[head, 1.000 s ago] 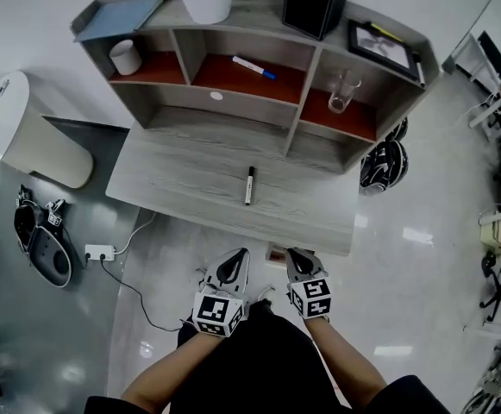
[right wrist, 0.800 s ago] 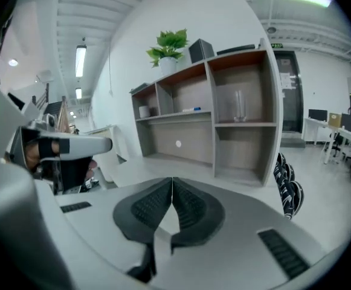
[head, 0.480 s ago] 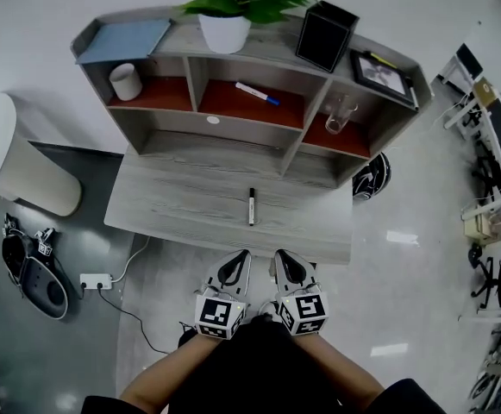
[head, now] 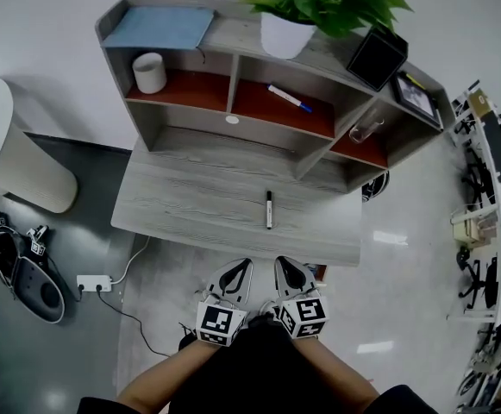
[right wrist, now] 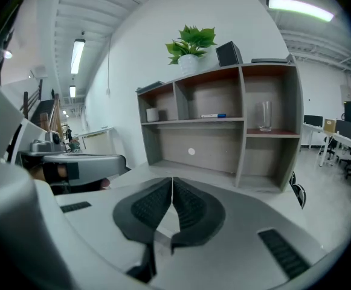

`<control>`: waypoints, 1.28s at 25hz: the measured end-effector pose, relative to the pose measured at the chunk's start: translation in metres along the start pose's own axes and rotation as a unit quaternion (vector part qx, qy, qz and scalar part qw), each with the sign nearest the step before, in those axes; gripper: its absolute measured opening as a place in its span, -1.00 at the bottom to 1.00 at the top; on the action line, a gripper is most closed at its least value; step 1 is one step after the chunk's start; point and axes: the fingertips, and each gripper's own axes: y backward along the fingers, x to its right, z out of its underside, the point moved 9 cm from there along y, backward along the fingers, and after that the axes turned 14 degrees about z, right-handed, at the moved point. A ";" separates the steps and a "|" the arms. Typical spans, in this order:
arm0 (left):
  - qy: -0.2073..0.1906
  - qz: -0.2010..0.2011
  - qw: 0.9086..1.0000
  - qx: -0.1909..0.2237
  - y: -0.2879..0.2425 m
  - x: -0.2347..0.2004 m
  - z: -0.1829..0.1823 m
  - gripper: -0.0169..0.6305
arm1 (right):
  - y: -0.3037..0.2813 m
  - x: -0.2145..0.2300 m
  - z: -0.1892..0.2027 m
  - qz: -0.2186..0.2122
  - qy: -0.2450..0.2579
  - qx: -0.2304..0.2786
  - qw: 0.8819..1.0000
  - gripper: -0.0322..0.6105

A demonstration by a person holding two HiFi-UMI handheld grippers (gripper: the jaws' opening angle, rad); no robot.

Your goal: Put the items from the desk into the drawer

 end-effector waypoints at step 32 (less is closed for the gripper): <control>0.021 -0.020 0.999 0.019 -0.038 -0.087 -0.017 -0.93 | -0.202 0.045 0.065 0.007 0.051 -0.201 0.978 -0.83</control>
